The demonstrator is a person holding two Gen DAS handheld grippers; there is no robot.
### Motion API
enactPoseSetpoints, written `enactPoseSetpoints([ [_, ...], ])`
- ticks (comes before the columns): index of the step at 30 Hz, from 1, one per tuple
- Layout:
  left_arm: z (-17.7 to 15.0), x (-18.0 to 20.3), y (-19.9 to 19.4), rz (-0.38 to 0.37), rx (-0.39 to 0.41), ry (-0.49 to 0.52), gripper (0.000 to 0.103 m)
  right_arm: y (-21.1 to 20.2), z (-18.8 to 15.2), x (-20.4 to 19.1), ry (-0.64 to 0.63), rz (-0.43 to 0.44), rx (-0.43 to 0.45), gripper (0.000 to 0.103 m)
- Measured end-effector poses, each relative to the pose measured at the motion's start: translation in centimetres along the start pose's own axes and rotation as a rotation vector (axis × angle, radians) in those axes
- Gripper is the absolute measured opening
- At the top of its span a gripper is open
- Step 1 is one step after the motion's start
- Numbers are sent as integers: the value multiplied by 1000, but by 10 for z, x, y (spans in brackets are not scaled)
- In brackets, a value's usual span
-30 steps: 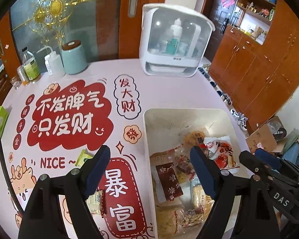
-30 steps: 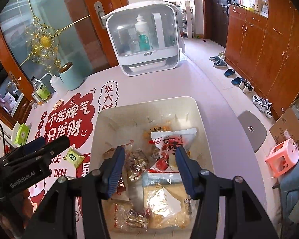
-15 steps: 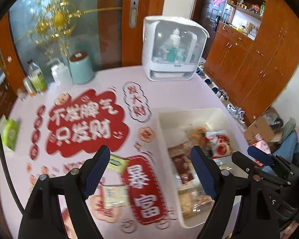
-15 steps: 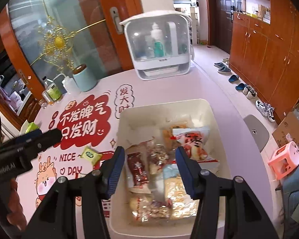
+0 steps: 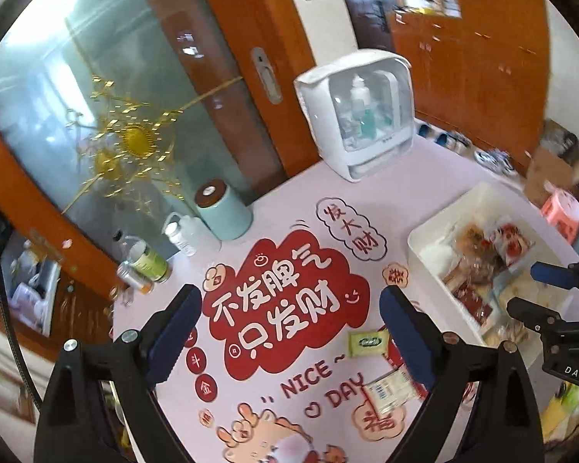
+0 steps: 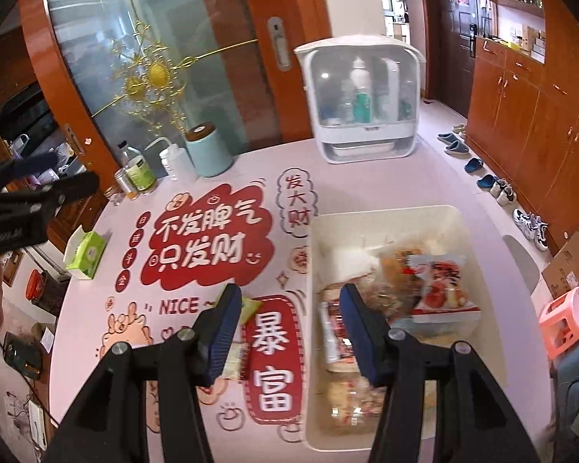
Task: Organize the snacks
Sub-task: 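Move both tools back over the table toward the green pack and LIPO pack, then grasp the LIPO bread pack with the right tool while the left grasps the green pack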
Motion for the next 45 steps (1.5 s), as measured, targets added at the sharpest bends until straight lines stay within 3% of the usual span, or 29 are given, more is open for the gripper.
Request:
enactPoseSetpoints([
  [5,-14,-4,32,-91,-8,168,93,17,-10,-26,11,2,-21,54],
  [12,-95,48,102,-218,-68,664,92,78,-59,-60,28,25,-152,54],
  [17,-143,81,144,-310,-127,837,91,121,-104,-71,48,16,-233,57],
  [19,-154,91,158,-341,-139,859,90,136,-120,-76,36,10,-254,70],
  [20,-157,94,165,-351,-143,860,90,143,-130,-79,30,10,-268,71],
  [27,-152,109,204,-436,-161,777,90,174,-168,-94,4,20,-315,72],
  [32,-160,123,221,-487,-179,795,90,184,-174,-96,-19,-12,-303,73],
  [34,-162,129,227,-510,-183,795,90,182,-170,-92,-34,-44,-274,54],
  [38,-165,137,236,-532,-190,792,90,170,-168,-72,40,-45,-258,49],
  [39,-166,138,239,-536,-193,790,89,166,-169,-68,48,-47,-252,28],
  [40,-167,140,239,-540,-199,789,85,159,-166,-63,60,-46,-232,20],
  [42,-168,142,240,-569,-211,768,76,148,-165,-54,83,-49,-232,18],
  [44,-167,143,240,-602,-231,735,61,142,-166,-47,75,-70,-229,17],
  [45,-168,144,240,-616,-243,722,48,141,-167,-46,74,-73,-228,17],
])
Point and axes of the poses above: each gripper's, at about its wrist camera, not at the fingertips, and y roughly the way its jaws point, x to its right, z to its top, the point moved 9 cm from there along y, roughly the way its jaws point, and after that the axes turned 4 degrees about x, right-handed, at the moved point
